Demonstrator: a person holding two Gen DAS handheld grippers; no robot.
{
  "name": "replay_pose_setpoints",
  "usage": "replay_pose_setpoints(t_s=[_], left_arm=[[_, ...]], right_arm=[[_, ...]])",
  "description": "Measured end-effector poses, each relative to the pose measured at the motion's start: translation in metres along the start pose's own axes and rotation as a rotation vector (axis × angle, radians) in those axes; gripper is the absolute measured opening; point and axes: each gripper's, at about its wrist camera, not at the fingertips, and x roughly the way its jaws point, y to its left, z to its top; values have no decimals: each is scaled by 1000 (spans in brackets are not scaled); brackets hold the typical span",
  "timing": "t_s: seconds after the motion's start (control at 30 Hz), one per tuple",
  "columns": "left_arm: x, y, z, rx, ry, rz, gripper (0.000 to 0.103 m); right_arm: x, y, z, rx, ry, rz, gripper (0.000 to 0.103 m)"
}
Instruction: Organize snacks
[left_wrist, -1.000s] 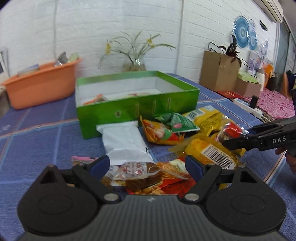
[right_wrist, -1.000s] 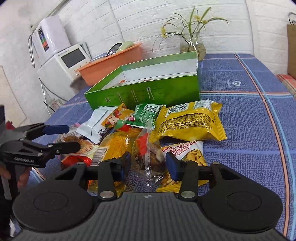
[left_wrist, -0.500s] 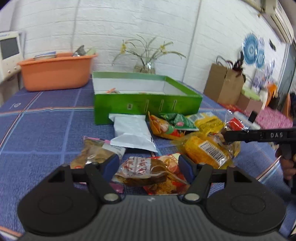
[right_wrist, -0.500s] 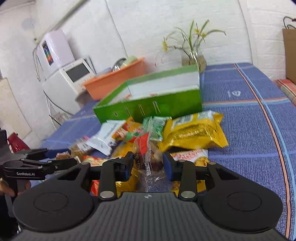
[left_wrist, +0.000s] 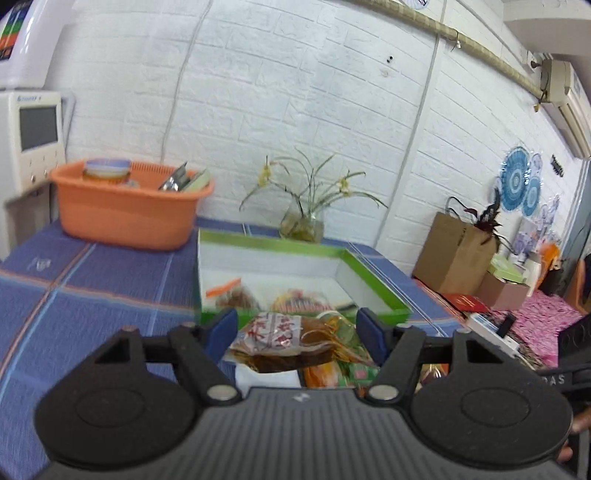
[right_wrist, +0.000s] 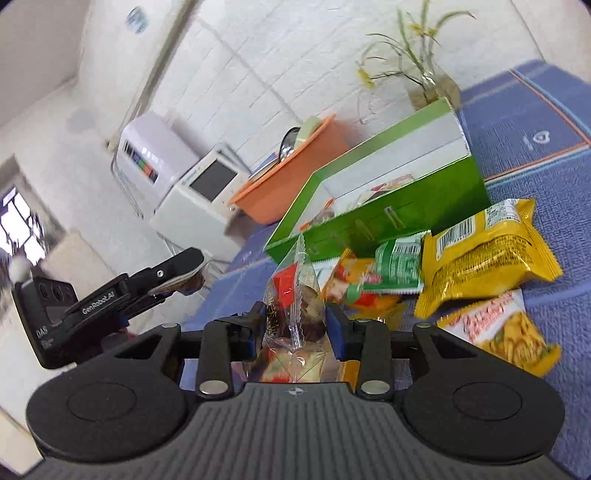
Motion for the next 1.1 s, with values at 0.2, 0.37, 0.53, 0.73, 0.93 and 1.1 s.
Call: replay_pose_setpoints(t_s=[0.2,0.37,0.53,0.73,0.93,1.1], left_arm=[[89,-8,32,-33,2,67,68],[139,2,23,-79,31,110,68],[159,6,15,-5,69,115,80],[142,18,26,-41,46,120,81],[102,27,34,12,29,209,83],[55,33,18,30,51,248,102]], right_arm=[[22,-36,61,142,-137,3,62],[45,-55,81,154,-162,-66,62],[60,-58,89,84,-200,-165,100],[44,-47,88,-9,-302,-275,103],[10,-27,53,0,-210,-267,103],[-6,5,7,-110,-71,-278,103]])
